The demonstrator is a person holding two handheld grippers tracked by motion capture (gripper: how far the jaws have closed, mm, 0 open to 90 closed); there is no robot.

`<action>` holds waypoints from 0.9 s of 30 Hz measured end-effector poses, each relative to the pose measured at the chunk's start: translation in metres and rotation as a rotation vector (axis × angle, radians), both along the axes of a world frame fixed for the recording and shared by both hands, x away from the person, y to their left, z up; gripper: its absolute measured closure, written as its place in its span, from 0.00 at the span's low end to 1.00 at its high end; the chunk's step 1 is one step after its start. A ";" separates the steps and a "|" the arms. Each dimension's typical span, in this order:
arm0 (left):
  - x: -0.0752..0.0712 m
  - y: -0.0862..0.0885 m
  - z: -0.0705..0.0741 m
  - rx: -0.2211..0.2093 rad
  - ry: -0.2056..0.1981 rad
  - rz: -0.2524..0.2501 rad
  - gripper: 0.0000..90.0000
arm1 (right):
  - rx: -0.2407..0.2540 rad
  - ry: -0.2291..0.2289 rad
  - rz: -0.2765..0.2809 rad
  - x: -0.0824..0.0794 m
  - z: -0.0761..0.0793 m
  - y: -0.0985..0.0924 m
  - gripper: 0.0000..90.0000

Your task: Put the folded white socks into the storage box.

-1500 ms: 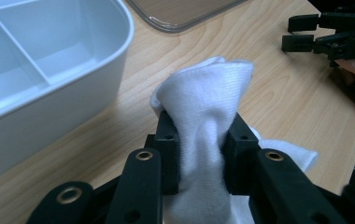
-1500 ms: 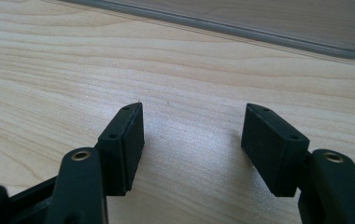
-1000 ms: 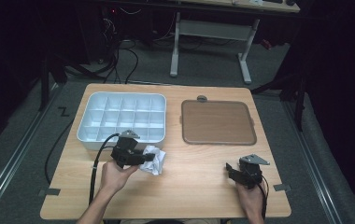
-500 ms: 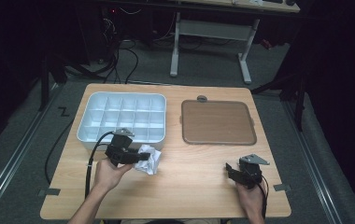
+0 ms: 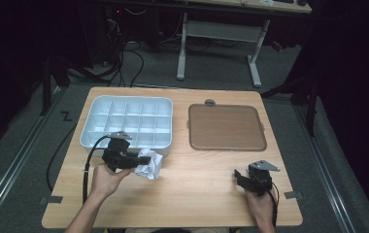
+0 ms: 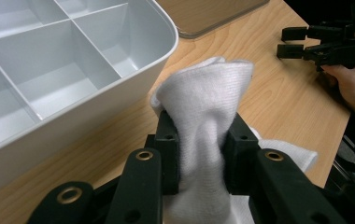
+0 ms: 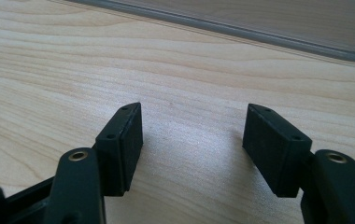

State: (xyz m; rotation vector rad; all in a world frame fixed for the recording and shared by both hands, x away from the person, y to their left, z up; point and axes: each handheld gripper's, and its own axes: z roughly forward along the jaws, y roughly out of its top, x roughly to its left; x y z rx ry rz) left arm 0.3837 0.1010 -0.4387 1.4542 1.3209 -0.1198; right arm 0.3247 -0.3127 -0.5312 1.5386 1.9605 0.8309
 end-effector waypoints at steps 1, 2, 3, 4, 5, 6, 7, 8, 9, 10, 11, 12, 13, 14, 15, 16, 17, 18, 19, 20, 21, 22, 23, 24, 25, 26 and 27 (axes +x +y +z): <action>0.000 0.001 0.002 -0.004 0.005 0.005 0.80 | -0.001 -0.001 0.000 0.000 0.000 0.000 0.43; 0.000 0.003 0.004 0.001 0.003 0.003 0.80 | 0.000 0.000 -0.001 0.000 0.000 0.000 0.43; 0.000 0.006 0.008 0.009 -0.006 0.005 0.80 | 0.000 0.000 -0.001 0.000 0.000 0.000 0.43; -0.001 0.008 0.011 0.006 -0.006 0.009 0.80 | 0.000 0.000 -0.002 0.000 0.000 0.000 0.43; 0.000 0.011 0.014 0.004 -0.007 0.015 0.80 | 0.000 0.000 -0.001 0.000 0.000 0.000 0.43; 0.001 0.013 0.016 0.009 -0.013 0.020 0.80 | -0.001 0.000 -0.001 0.000 0.000 0.000 0.43; 0.002 0.015 0.018 0.006 -0.017 0.024 0.80 | 0.001 0.001 -0.001 0.000 0.000 0.000 0.43; 0.002 0.017 0.019 -0.001 -0.017 0.027 0.80 | 0.000 -0.001 -0.002 0.000 0.000 0.000 0.43; 0.002 0.017 0.020 -0.002 -0.021 0.029 0.80 | 0.000 -0.001 -0.002 0.000 0.000 0.000 0.43; 0.002 0.018 0.020 -0.006 -0.020 0.033 0.80 | 0.000 -0.001 -0.003 0.000 0.000 0.000 0.43; 0.002 0.019 0.019 -0.005 -0.020 0.035 0.80 | 0.000 -0.001 -0.003 0.000 0.000 0.000 0.43; 0.002 0.019 0.019 -0.006 -0.019 0.038 0.80 | 0.000 -0.001 -0.003 0.000 0.000 0.000 0.43; 0.003 0.021 0.019 -0.009 -0.015 0.040 0.80 | 0.000 -0.001 -0.003 0.000 0.000 0.000 0.43; 0.004 0.022 0.019 -0.008 -0.018 0.043 0.80 | 0.000 -0.001 -0.003 0.000 0.000 0.000 0.43; 0.004 0.024 0.020 -0.014 -0.020 0.050 0.80 | 0.000 0.000 -0.003 0.000 0.000 0.000 0.43; 0.004 0.026 0.021 -0.012 -0.025 0.054 0.80 | 0.000 -0.001 -0.002 0.000 0.000 0.000 0.43; 0.003 0.029 0.022 -0.014 -0.029 0.058 0.80 | 0.000 -0.001 -0.002 0.000 0.000 0.000 0.42; 0.003 0.032 0.024 -0.016 -0.033 0.067 0.80 | 0.000 0.000 -0.002 0.000 0.000 0.000 0.42; 0.003 0.036 0.025 -0.015 -0.039 0.074 0.80 | 0.000 0.000 -0.002 0.000 0.000 0.000 0.42; 0.004 0.040 0.026 -0.020 -0.040 0.085 0.80 | 0.000 -0.001 -0.003 0.000 0.000 0.000 0.42; 0.005 0.045 0.027 -0.023 -0.040 0.098 0.80 | 0.000 0.000 -0.003 0.000 0.000 0.000 0.42; 0.006 0.048 0.027 -0.024 -0.042 0.102 0.80 | 0.000 0.000 -0.002 0.000 0.000 0.000 0.42; 0.006 0.050 0.028 -0.031 -0.042 0.110 0.80 | 0.000 0.000 -0.002 0.000 0.000 0.000 0.42; 0.007 0.053 0.029 -0.035 -0.043 0.119 0.80 | 0.000 0.000 -0.002 0.000 0.000 0.000 0.42; 0.008 0.056 0.030 -0.035 -0.045 0.125 0.80 | 0.001 0.000 -0.002 0.000 0.000 0.000 0.42; 0.010 0.060 0.031 -0.037 -0.046 0.132 0.80 | 0.000 0.000 -0.002 0.000 0.000 0.000 0.42; 0.012 0.062 0.032 -0.042 -0.045 0.139 0.80 | 0.000 0.000 -0.002 0.000 0.000 0.000 0.42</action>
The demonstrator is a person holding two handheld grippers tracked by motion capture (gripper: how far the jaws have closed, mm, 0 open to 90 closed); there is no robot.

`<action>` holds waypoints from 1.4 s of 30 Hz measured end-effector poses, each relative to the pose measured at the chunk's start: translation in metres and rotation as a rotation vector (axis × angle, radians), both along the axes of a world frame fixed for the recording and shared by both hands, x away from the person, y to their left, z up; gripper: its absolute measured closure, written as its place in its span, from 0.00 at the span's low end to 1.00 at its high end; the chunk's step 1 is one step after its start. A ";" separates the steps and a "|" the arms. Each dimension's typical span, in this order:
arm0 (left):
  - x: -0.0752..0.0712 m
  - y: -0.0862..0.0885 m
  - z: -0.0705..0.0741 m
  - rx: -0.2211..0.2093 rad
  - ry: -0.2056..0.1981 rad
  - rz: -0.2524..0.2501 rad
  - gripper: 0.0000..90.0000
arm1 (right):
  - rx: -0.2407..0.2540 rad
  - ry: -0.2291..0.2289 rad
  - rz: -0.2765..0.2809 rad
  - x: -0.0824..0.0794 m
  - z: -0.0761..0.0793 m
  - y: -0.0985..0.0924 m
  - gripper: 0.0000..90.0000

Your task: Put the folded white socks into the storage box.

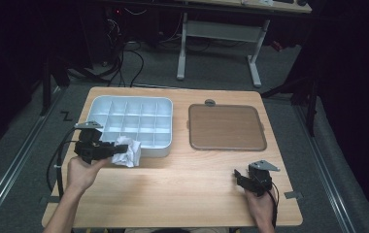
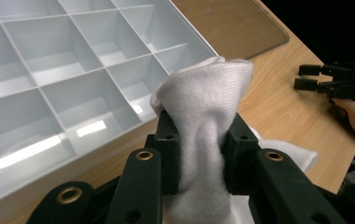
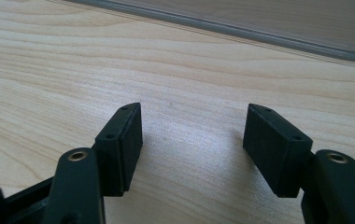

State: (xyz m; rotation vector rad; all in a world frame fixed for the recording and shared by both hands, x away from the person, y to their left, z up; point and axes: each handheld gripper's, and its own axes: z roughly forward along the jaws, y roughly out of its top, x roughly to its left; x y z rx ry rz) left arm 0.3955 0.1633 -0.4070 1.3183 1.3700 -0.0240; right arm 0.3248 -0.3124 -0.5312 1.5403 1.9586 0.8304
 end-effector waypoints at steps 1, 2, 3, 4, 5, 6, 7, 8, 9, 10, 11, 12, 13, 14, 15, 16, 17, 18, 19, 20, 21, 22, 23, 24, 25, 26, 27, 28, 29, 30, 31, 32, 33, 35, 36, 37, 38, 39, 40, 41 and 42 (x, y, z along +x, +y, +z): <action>0.002 0.003 0.001 0.000 -0.001 0.007 0.80 | 0.000 0.000 0.000 0.000 0.000 0.000 0.42; 0.004 0.006 0.002 -0.001 0.001 0.014 0.80 | 0.000 0.000 0.000 0.000 0.000 0.000 0.42; 0.006 0.008 0.003 0.000 0.001 0.021 0.80 | 0.000 0.000 0.000 0.000 0.000 0.000 0.42; 0.007 0.009 0.003 0.001 0.001 0.025 0.80 | 0.000 0.000 0.000 0.000 0.000 0.000 0.42; 0.009 0.013 0.004 0.006 -0.003 0.033 0.80 | 0.001 0.000 0.000 0.000 0.000 0.000 0.42; 0.010 0.014 0.005 0.007 -0.004 0.039 0.80 | 0.000 0.000 0.000 0.000 0.000 0.000 0.42; 0.011 0.016 0.005 0.003 -0.006 0.046 0.80 | 0.000 0.000 0.000 0.000 0.000 0.000 0.42; 0.013 0.019 0.006 0.004 -0.006 0.052 0.80 | 0.000 0.000 0.000 0.000 0.000 0.000 0.42; 0.014 0.021 0.006 0.005 -0.005 0.061 0.80 | 0.000 0.000 0.000 0.000 0.000 0.000 0.42; 0.016 0.023 0.006 0.004 -0.006 0.065 0.80 | 0.001 0.000 0.000 0.000 0.000 0.000 0.42; 0.017 0.026 0.007 0.001 -0.004 0.075 0.80 | 0.001 0.000 0.000 0.000 0.000 0.000 0.42; 0.019 0.027 0.007 0.004 -0.006 0.079 0.80 | 0.000 0.000 0.001 0.000 0.000 0.000 0.42; 0.020 0.029 0.008 0.004 -0.007 0.084 0.80 | 0.000 0.000 0.000 0.000 0.000 0.000 0.42; 0.022 0.030 0.008 0.008 -0.006 0.088 0.80 | 0.000 0.000 0.001 0.000 0.000 0.000 0.42; 0.024 0.031 0.008 0.008 -0.008 0.092 0.80 | 0.000 0.000 0.000 0.000 0.000 0.000 0.42; 0.026 0.033 0.008 0.011 -0.009 0.098 0.80 | 0.000 0.000 0.000 0.000 0.000 0.000 0.42; 0.028 0.034 0.008 0.011 -0.010 0.105 0.80 | 0.000 0.000 0.000 0.000 0.000 0.000 0.42; 0.030 0.035 0.008 0.011 -0.010 0.111 0.80 | 0.000 0.000 0.000 0.000 0.000 0.000 0.42; 0.033 0.037 0.008 0.008 -0.012 0.117 0.80 | 0.000 0.000 0.001 0.000 0.000 0.000 0.42; 0.035 0.038 0.008 0.002 -0.011 0.122 0.80 | 0.000 0.000 0.000 0.000 0.000 0.000 0.42; 0.038 0.039 0.008 0.004 -0.011 0.125 0.80 | 0.000 0.000 0.000 0.000 0.000 0.000 0.42; 0.040 0.039 0.007 0.015 -0.011 0.129 0.80 | 0.000 0.000 0.001 0.000 0.000 0.000 0.42; 0.042 0.040 0.007 0.020 -0.009 0.129 0.80 | 0.000 0.000 0.001 0.000 0.000 0.000 0.42; 0.045 0.040 0.006 0.021 -0.006 0.132 0.80 | 0.000 0.000 0.001 0.000 0.000 0.000 0.42; 0.047 0.040 0.006 0.022 -0.004 0.134 0.80 | 0.000 0.000 0.001 0.000 0.000 0.000 0.42; 0.048 0.041 0.005 0.027 -0.003 0.136 0.80 | 0.001 0.001 0.000 0.000 0.000 0.000 0.42; 0.051 0.042 0.004 0.030 -0.001 0.140 0.80 | 0.000 0.000 0.001 0.000 0.000 0.000 0.42; 0.053 0.042 0.003 0.031 0.002 0.142 0.80 | 0.000 0.000 0.001 0.000 0.000 0.000 0.42; 0.054 0.043 0.002 0.034 0.005 0.144 0.80 | 0.000 0.000 0.001 0.000 0.000 0.000 0.42; 0.055 0.043 0.002 0.034 0.006 0.146 0.80 | 0.000 0.000 0.001 0.000 0.000 0.000 0.42; 0.057 0.044 0.001 0.034 0.009 0.148 0.80 | 0.000 0.000 0.001 0.000 0.000 0.000 0.42; 0.058 0.044 -0.001 0.041 0.012 0.149 0.80 | 0.000 0.000 0.001 0.000 0.000 0.000 0.42; 0.060 0.045 -0.002 0.044 0.016 0.152 0.80 | 0.000 0.000 0.001 0.000 0.000 0.000 0.42; 0.062 0.045 -0.004 0.048 0.022 0.154 0.80 | 0.001 0.001 0.000 0.000 0.000 0.000 0.42; 0.063 0.045 -0.005 0.048 0.023 0.157 0.80 | 0.000 0.000 0.001 0.000 0.000 0.000 0.42; 0.064 0.045 -0.006 0.055 0.025 0.155 0.80 | 0.000 0.000 0.001 0.000 0.000 0.000 0.42; 0.065 0.045 -0.008 0.063 0.028 0.153 0.80 | 0.000 0.001 0.000 0.000 0.000 0.000 0.42; 0.065 0.045 -0.009 0.068 0.028 0.154 0.80 | 0.000 0.001 0.000 0.000 0.000 0.000 0.42; 0.066 0.044 -0.010 0.079 0.029 0.153 0.80 | 0.000 0.001 0.000 0.000 0.000 0.000 0.42; 0.066 0.043 -0.012 0.092 0.028 0.154 0.80 | 0.001 0.001 0.000 0.000 0.000 0.000 0.42; 0.067 0.044 -0.014 0.099 0.028 0.153 0.80 | 0.001 0.002 0.000 0.000 0.000 0.000 0.42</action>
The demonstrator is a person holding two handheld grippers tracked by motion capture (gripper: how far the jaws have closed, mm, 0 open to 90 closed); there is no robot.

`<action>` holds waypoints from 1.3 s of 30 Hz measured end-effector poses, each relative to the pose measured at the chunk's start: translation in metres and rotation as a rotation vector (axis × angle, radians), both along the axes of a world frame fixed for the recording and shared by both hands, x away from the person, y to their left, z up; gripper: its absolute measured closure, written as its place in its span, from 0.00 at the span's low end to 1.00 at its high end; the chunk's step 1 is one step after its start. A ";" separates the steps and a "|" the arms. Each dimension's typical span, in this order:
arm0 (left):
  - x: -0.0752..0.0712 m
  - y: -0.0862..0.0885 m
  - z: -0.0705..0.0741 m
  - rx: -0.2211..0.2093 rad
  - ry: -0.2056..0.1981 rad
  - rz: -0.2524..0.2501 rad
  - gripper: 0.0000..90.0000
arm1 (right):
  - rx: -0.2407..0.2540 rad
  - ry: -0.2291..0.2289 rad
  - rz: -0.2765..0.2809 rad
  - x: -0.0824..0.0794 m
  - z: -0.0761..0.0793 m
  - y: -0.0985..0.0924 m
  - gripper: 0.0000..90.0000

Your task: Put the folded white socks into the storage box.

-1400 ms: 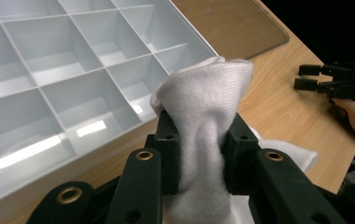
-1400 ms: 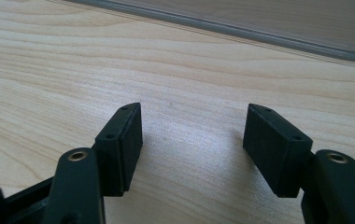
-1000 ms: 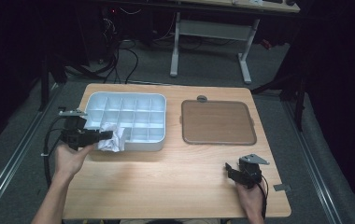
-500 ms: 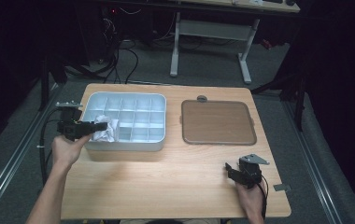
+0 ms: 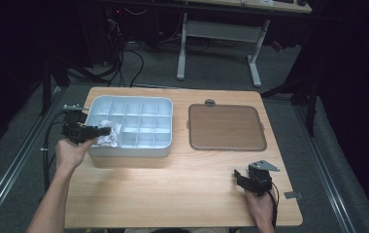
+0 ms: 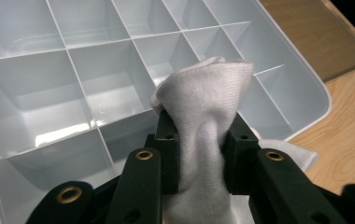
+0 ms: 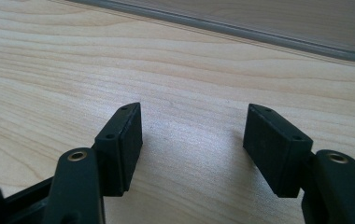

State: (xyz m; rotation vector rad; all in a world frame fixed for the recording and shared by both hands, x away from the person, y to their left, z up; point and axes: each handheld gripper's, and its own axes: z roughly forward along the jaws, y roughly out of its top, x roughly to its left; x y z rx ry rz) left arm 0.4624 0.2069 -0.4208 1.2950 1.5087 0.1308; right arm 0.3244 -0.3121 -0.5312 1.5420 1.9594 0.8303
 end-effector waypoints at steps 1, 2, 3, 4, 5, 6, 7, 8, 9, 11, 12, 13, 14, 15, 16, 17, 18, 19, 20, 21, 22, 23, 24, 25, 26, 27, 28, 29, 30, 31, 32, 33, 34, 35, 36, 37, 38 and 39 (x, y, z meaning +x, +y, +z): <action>0.001 0.000 -0.001 0.002 0.002 0.003 0.80 | 0.000 0.000 0.000 0.000 0.000 0.000 0.42; 0.002 0.001 -0.003 0.007 0.004 0.004 0.80 | -0.001 0.000 0.000 0.000 0.000 0.000 0.42; 0.003 0.002 -0.004 0.007 0.004 0.008 0.80 | -0.001 -0.001 0.002 0.000 0.000 0.000 0.42; 0.003 0.002 -0.005 0.006 0.005 0.010 0.80 | 0.000 -0.001 0.002 0.000 0.000 0.000 0.42; 0.005 0.003 -0.006 0.004 0.006 0.016 0.80 | -0.001 -0.001 0.002 0.000 0.000 0.000 0.42; 0.006 0.004 -0.007 0.005 0.008 0.019 0.80 | 0.000 -0.001 0.002 0.000 0.000 0.000 0.42; 0.007 0.004 -0.008 0.004 0.012 0.022 0.80 | 0.000 0.000 0.001 0.000 0.000 0.000 0.42; 0.008 0.004 -0.009 0.006 0.013 0.018 0.80 | -0.001 -0.002 0.003 0.000 0.000 0.000 0.42; 0.009 0.004 -0.010 0.007 0.017 0.017 0.80 | -0.001 -0.001 0.001 0.000 0.000 0.000 0.42; 0.010 0.003 -0.013 0.019 0.022 0.017 0.80 | -0.001 -0.001 0.001 0.000 0.000 0.000 0.42; 0.011 0.002 -0.014 0.022 0.025 0.017 0.80 | -0.001 -0.001 0.001 0.000 0.000 0.000 0.42; 0.012 0.002 -0.016 0.026 0.028 0.017 0.80 | -0.001 -0.001 0.001 0.000 0.000 0.000 0.42; 0.013 0.002 -0.017 0.029 0.029 0.020 0.80 | -0.001 -0.001 0.001 0.000 0.000 0.000 0.42; 0.014 0.002 -0.019 0.032 0.031 0.021 0.80 | -0.001 -0.001 0.001 0.000 0.000 0.000 0.42; 0.015 0.002 -0.020 0.033 0.034 0.023 0.80 | 0.000 -0.001 0.001 0.000 0.000 0.000 0.42; 0.016 0.002 -0.021 0.037 0.037 0.022 0.80 | 0.000 0.000 0.002 0.000 0.000 0.000 0.42; 0.017 0.001 -0.023 0.047 0.038 0.022 0.80 | -0.001 -0.001 0.001 0.000 0.000 0.000 0.42; 0.017 0.001 -0.025 0.055 0.039 0.022 0.80 | -0.001 -0.001 0.001 0.000 0.000 0.000 0.42; 0.018 0.000 -0.026 0.061 0.042 0.023 0.80 | -0.001 0.000 0.002 0.000 0.000 0.000 0.42; 0.018 0.000 -0.027 0.070 0.041 0.021 0.80 | -0.001 -0.001 0.001 0.000 0.000 0.000 0.42; 0.018 -0.001 -0.028 0.075 0.043 0.023 0.80 | -0.001 -0.001 0.001 0.000 0.000 0.000 0.42; 0.019 -0.001 -0.029 0.084 0.043 0.019 0.80 | -0.001 -0.001 0.002 0.000 0.000 0.000 0.42; 0.019 -0.002 -0.030 0.084 0.045 0.023 0.80 | -0.001 -0.001 0.002 0.000 0.000 0.000 0.42; 0.020 -0.003 -0.031 0.091 0.047 0.022 0.80 | -0.001 -0.001 0.002 0.000 0.000 0.000 0.42; 0.020 -0.003 -0.033 0.099 0.049 0.021 0.80 | -0.001 -0.002 0.003 0.000 0.000 0.000 0.42; 0.020 -0.005 -0.034 0.104 0.048 0.025 0.80 | -0.001 -0.001 0.002 0.000 0.000 0.000 0.42; 0.020 -0.005 -0.035 0.112 0.048 0.023 0.79 | -0.001 -0.001 0.002 0.000 0.000 0.000 0.42; 0.020 -0.006 -0.036 0.115 0.047 0.024 0.79 | -0.001 -0.001 0.003 0.000 0.000 0.000 0.42; 0.021 -0.007 -0.037 0.121 0.049 0.024 0.79 | -0.001 -0.001 0.002 0.000 0.000 0.000 0.42; 0.021 -0.007 -0.038 0.130 0.047 0.022 0.79 | -0.001 -0.001 0.002 0.000 0.000 0.000 0.42; 0.021 -0.008 -0.040 0.138 0.042 0.023 0.79 | -0.001 -0.001 0.002 0.000 0.000 0.000 0.42; 0.021 -0.009 -0.041 0.140 0.043 0.023 0.79 | -0.001 0.000 0.002 0.000 0.000 0.000 0.42; 0.021 -0.008 -0.043 0.142 0.045 0.027 0.79 | 0.000 0.000 0.002 0.000 0.000 0.000 0.42; 0.021 -0.008 -0.044 0.136 0.046 0.032 0.79 | 0.000 0.000 0.002 0.000 0.000 0.000 0.42; 0.021 -0.008 -0.045 0.136 0.043 0.034 0.79 | 0.000 0.000 0.002 0.000 0.000 0.000 0.42; 0.021 -0.008 -0.045 0.140 0.043 0.034 0.79 | -0.001 -0.002 0.004 0.000 0.000 0.000 0.42; 0.021 -0.008 -0.046 0.141 0.045 0.036 0.79 | 0.000 0.000 0.001 0.000 0.000 0.000 0.42; 0.021 -0.008 -0.047 0.143 0.048 0.036 0.79 | 0.000 0.000 0.001 0.000 0.000 0.000 0.42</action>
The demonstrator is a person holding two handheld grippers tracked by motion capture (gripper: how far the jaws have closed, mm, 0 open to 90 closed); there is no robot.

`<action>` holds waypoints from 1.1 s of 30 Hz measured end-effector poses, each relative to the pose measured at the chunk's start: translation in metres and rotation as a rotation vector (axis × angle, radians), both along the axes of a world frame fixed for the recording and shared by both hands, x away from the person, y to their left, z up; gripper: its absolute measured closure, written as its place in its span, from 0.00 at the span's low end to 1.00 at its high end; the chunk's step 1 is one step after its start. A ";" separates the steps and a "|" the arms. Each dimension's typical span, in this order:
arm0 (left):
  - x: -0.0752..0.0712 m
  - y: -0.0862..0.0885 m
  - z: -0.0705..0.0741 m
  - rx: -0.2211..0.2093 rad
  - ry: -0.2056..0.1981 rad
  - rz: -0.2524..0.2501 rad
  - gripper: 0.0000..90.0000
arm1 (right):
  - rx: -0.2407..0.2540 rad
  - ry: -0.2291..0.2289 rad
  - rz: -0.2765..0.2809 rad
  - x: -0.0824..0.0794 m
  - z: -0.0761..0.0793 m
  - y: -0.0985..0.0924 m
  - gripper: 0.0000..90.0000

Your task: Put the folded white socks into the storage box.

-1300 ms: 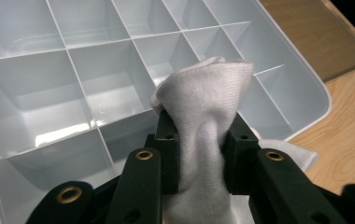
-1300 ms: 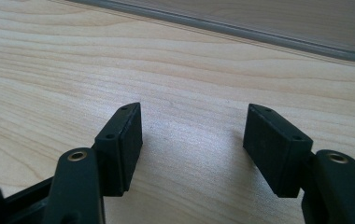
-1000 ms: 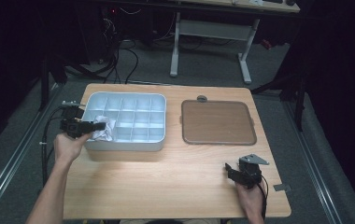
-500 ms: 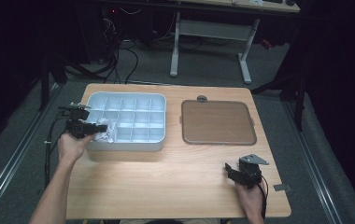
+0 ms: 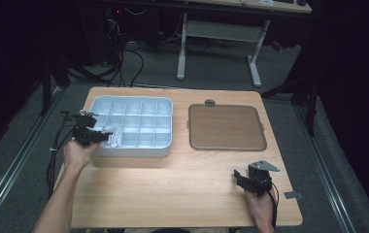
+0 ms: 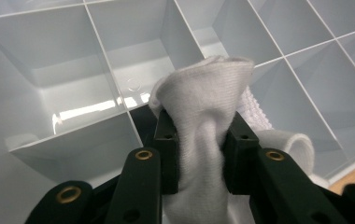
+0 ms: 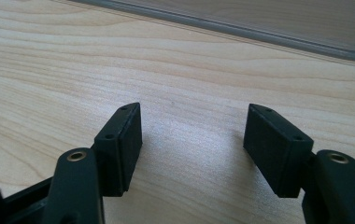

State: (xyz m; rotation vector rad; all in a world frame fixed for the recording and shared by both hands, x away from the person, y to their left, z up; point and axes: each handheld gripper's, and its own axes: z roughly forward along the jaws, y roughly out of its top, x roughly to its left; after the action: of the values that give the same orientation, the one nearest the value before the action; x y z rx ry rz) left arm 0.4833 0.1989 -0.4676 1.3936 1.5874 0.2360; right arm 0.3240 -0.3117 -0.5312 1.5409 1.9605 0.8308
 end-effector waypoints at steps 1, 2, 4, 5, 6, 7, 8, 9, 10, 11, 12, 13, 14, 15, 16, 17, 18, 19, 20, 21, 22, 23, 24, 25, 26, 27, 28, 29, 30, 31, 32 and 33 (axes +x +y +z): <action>0.000 0.000 -0.001 0.005 0.001 0.000 0.79 | 0.000 0.000 0.000 0.000 0.000 0.000 0.42; 0.001 -0.001 -0.001 0.008 0.003 0.001 0.79 | 0.000 0.000 0.000 0.000 0.000 0.000 0.42; 0.001 -0.002 -0.003 0.023 0.004 0.000 0.79 | 0.000 0.000 0.000 0.001 0.000 0.000 0.42; 0.001 -0.002 -0.004 0.025 0.002 0.001 0.79 | -0.003 -0.002 0.001 0.001 0.000 0.000 0.42; 0.001 -0.002 -0.005 0.035 -0.001 -0.001 0.79 | -0.002 -0.002 0.000 0.001 0.000 0.000 0.42; 0.000 -0.003 -0.006 0.050 -0.007 -0.002 0.79 | -0.002 -0.001 0.001 0.001 0.000 0.000 0.42; -0.001 -0.004 -0.006 0.057 -0.013 -0.001 0.79 | -0.002 -0.001 0.000 0.001 0.000 0.000 0.42; -0.001 -0.005 -0.007 0.075 -0.018 -0.006 0.79 | -0.002 -0.001 -0.001 0.001 0.000 0.000 0.42; -0.001 -0.005 -0.007 0.083 -0.020 -0.007 0.79 | -0.001 -0.001 -0.001 0.001 0.000 0.000 0.42; -0.001 -0.006 -0.008 0.084 -0.018 -0.005 0.79 | -0.001 -0.001 -0.001 0.001 0.000 0.000 0.42; -0.001 -0.006 -0.008 0.088 -0.014 -0.004 0.79 | -0.001 -0.002 -0.001 0.001 0.000 0.000 0.42; 0.000 -0.006 -0.009 0.098 -0.010 -0.002 0.79 | -0.001 -0.002 -0.001 0.001 0.000 0.000 0.42; 0.000 -0.007 -0.010 0.112 -0.010 -0.005 0.79 | -0.003 -0.003 0.001 0.001 0.000 0.000 0.42; 0.000 -0.008 -0.010 0.119 -0.012 -0.001 0.79 | -0.002 -0.003 0.001 0.001 0.000 0.000 0.42; -0.001 -0.009 -0.010 0.126 -0.013 -0.002 0.79 | -0.002 -0.003 0.001 0.001 0.000 0.000 0.42; -0.001 -0.009 -0.011 0.132 -0.015 -0.002 0.79 | -0.003 -0.003 0.001 0.001 0.000 0.000 0.42; -0.001 -0.010 -0.011 0.138 -0.016 -0.001 0.79 | -0.003 -0.003 0.001 0.001 0.000 0.000 0.42; -0.001 -0.011 -0.011 0.145 -0.018 0.001 0.79 | -0.003 -0.003 0.001 0.001 0.000 0.000 0.42; -0.001 -0.011 -0.012 0.154 -0.017 0.003 0.79 | -0.003 -0.003 0.001 0.001 0.000 0.000 0.42; -0.001 -0.012 -0.012 0.156 -0.017 0.004 0.79 | -0.003 -0.003 0.001 0.001 0.000 0.000 0.42; -0.001 -0.012 -0.012 0.160 -0.014 0.002 0.79 | -0.003 -0.003 0.001 0.001 0.000 0.000 0.42; 0.000 -0.012 -0.012 0.160 -0.012 0.005 0.79 | -0.003 -0.003 0.001 0.001 0.000 0.000 0.42; 0.000 -0.012 -0.012 0.161 -0.010 0.007 0.79 | -0.003 -0.002 0.001 0.001 0.000 0.000 0.41; 0.000 -0.012 -0.012 0.158 -0.006 0.011 0.79 | -0.003 -0.003 0.002 0.001 0.000 0.000 0.41; 0.000 -0.012 -0.011 0.151 -0.001 0.015 0.79 | -0.003 -0.002 0.001 0.001 0.000 0.000 0.41; 0.001 -0.011 -0.011 0.136 0.003 0.023 0.79 | -0.002 -0.002 0.002 0.001 0.000 0.000 0.41; 0.001 -0.010 -0.010 0.120 0.005 0.032 0.78 | -0.003 -0.003 0.002 0.001 0.000 0.000 0.41; 0.000 -0.009 -0.009 0.114 0.003 0.037 0.77 | -0.003 -0.002 0.002 0.001 0.000 0.000 0.41; 0.000 -0.009 -0.009 0.111 -0.002 0.041 0.76 | -0.002 -0.003 0.002 0.001 0.000 0.000 0.41; 0.000 -0.008 -0.007 0.111 -0.007 0.045 0.75 | -0.003 -0.003 0.002 0.001 0.000 0.000 0.41; 0.000 -0.007 -0.006 0.106 -0.008 0.048 0.73 | -0.003 -0.003 0.002 0.001 0.000 0.000 0.41; 0.000 -0.005 -0.003 0.094 -0.012 0.056 0.71 | -0.002 -0.002 0.001 0.001 0.000 0.000 0.41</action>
State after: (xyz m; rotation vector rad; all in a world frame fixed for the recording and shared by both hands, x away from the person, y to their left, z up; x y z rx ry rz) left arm 0.4835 0.1936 -0.4708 1.4178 1.6247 0.3558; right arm 0.3253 -0.3115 -0.5313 1.5372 1.9605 0.8305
